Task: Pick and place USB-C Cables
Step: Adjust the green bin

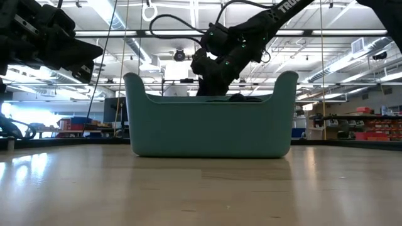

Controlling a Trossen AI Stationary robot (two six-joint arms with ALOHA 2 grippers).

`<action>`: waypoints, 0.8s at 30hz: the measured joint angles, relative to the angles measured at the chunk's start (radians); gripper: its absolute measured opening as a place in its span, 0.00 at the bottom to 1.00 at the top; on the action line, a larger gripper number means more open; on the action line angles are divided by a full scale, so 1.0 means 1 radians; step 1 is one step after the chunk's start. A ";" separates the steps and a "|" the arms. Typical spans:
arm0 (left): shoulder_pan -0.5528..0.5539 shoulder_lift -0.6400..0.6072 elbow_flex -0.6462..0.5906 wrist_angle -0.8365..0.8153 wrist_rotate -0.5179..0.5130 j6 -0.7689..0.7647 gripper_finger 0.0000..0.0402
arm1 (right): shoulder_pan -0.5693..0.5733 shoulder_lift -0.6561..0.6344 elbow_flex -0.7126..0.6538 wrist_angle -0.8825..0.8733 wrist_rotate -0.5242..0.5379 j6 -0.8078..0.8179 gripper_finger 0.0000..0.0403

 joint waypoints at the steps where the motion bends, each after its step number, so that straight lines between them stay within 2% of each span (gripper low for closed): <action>1: 0.000 0.000 0.000 0.000 0.000 0.000 0.05 | 0.002 0.000 0.000 0.011 -0.008 0.000 0.00; 9: 0.000 0.000 0.000 0.000 0.000 0.000 0.05 | 0.023 0.000 0.000 0.041 -0.063 -0.010 0.00; 24: 0.000 0.000 0.000 -0.001 0.000 0.000 0.05 | 0.037 0.000 0.000 0.044 -0.075 -0.048 0.00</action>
